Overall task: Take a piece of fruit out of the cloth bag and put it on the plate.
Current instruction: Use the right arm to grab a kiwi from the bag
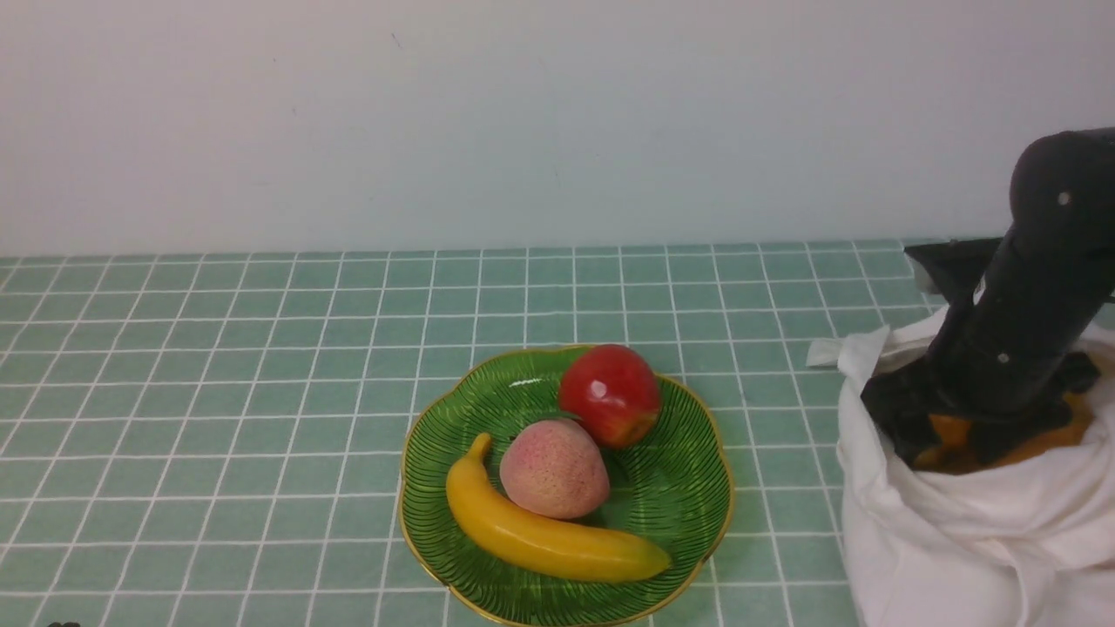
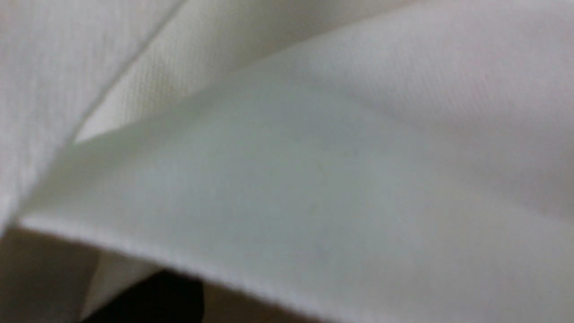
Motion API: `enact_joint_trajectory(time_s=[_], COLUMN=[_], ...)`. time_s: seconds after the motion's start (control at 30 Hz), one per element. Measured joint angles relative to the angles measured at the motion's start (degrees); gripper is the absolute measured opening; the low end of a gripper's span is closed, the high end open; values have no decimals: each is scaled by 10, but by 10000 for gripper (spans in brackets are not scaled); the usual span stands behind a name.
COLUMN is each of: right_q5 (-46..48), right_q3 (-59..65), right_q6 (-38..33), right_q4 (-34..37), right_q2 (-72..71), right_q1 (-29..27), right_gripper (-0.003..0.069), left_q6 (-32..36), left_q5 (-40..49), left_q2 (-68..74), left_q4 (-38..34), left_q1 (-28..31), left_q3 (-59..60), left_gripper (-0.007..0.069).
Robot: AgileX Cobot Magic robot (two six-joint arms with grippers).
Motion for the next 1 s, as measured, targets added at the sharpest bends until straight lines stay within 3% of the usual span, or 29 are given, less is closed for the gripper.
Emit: enact_joint_trajectory(time_s=[0.5,0.6,0.73,1.0], right_q5=[-10,-16,-22,-5], right_q3=[-4,-4,-2,0], right_q6=[-2,-2,-2,-2], right_q4=[-14,-14,-25,-28], right_q2=[48,47,28,-47], right_q1=[1,1,2,2], right_gripper=[582,554,397,385], left_q6=[0,0,0,0], left_q5=[0,0,0,0], left_q2=[0,0,0,0], left_q4=[0,0,0,0], left_q1=[0,0,0,0], left_q3=[0,0,0,0], left_gripper=[-8,-8,-8,-8])
